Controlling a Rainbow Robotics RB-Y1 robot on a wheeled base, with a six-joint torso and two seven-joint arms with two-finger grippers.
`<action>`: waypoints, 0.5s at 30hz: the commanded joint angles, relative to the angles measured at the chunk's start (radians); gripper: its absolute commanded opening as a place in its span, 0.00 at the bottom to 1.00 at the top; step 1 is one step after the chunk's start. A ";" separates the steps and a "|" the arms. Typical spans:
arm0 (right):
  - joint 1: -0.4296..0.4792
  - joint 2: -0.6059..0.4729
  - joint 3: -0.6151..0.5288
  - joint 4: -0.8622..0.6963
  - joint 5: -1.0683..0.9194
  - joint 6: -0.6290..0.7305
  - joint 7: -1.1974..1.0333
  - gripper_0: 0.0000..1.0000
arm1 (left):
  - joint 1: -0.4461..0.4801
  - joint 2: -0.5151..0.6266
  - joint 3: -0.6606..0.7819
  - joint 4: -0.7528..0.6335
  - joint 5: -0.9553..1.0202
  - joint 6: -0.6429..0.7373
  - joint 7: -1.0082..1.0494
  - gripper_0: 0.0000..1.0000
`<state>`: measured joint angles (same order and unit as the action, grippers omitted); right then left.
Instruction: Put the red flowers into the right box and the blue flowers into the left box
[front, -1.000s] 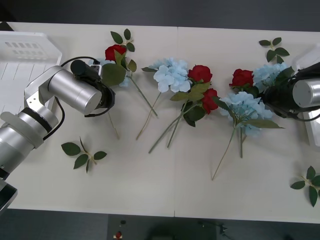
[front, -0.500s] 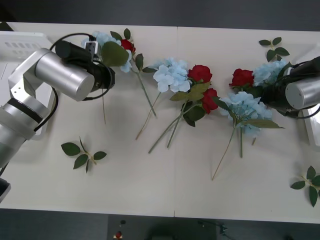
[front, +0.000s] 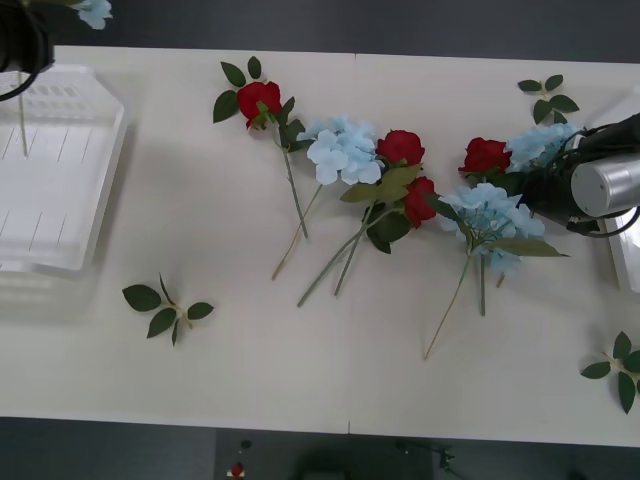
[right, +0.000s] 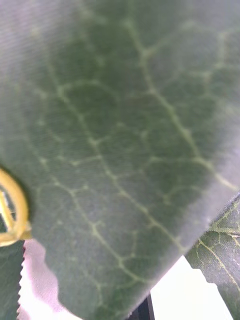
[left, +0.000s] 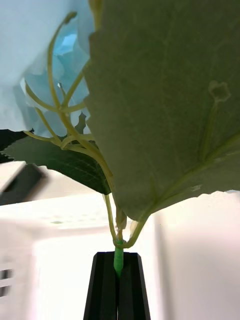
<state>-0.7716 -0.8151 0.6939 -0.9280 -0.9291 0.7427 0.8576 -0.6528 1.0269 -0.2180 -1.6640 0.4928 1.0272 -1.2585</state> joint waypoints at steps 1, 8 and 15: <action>-0.008 -0.012 -0.024 -0.026 -0.060 -0.006 0.026 0.00 | 0.136 0.114 0.088 -0.013 0.038 -0.064 0.007 0.00; -0.006 -0.110 -0.039 -0.152 -0.203 -0.006 0.040 0.00 | 0.352 0.140 0.218 0.049 0.006 -0.203 -0.015 0.00; 0.011 -0.222 -0.116 -0.330 -0.284 -0.006 0.075 0.00 | 0.361 0.140 0.218 0.112 -0.010 -0.250 -0.039 0.48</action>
<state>-0.7672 -0.9811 0.6427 -1.1913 -1.2033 0.7428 0.8601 -0.2573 1.1551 -0.0036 -1.5278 0.4894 0.7879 -1.2589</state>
